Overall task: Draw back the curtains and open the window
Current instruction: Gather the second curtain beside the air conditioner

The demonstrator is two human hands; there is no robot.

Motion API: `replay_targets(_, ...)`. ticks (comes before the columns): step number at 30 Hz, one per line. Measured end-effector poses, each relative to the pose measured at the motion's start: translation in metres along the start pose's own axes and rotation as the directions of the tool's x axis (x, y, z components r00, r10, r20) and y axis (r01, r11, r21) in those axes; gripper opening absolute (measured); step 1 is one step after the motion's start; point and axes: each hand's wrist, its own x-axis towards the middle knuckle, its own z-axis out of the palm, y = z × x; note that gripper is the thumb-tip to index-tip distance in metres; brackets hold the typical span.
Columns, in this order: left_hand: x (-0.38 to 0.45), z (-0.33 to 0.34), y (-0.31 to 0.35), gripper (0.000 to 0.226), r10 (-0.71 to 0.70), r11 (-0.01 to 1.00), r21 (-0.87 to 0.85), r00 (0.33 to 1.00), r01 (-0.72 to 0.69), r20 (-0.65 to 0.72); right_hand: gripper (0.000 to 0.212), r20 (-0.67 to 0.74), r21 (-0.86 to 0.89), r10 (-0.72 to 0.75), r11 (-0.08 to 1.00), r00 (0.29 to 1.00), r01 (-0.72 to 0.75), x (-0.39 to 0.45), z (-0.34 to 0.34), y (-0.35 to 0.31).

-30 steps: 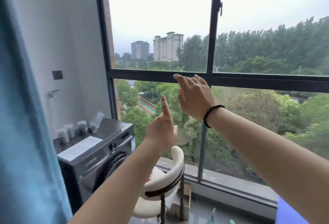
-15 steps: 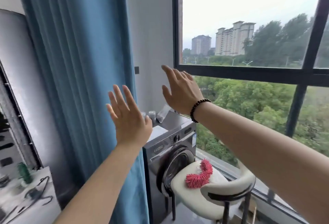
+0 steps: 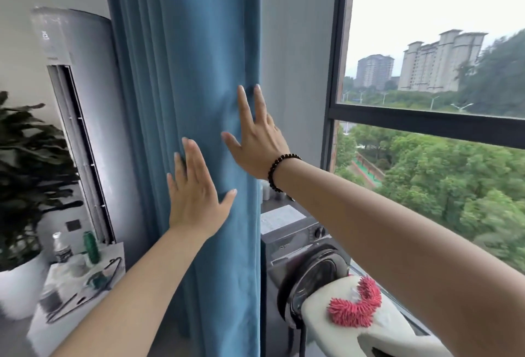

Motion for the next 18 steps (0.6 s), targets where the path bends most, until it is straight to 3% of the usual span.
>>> replay_targets(13, 0.083, 0.051, -0.046, 0.116, -0.146, 0.962, 0.229, 0.989, 0.145, -0.014, 0.086, -0.110, 0.068, 0.001, 0.998, 0.994, 0.007, 0.095, 0.069, 0.038)
replay_targets(18, 0.107, 0.069, -0.054, 0.133, -0.284, 0.957, 0.036, 0.953, 0.288, -0.104, 0.089, -0.111, 0.156, -0.072, 0.984, 0.991, 0.089, 0.119, 0.098, 0.055)
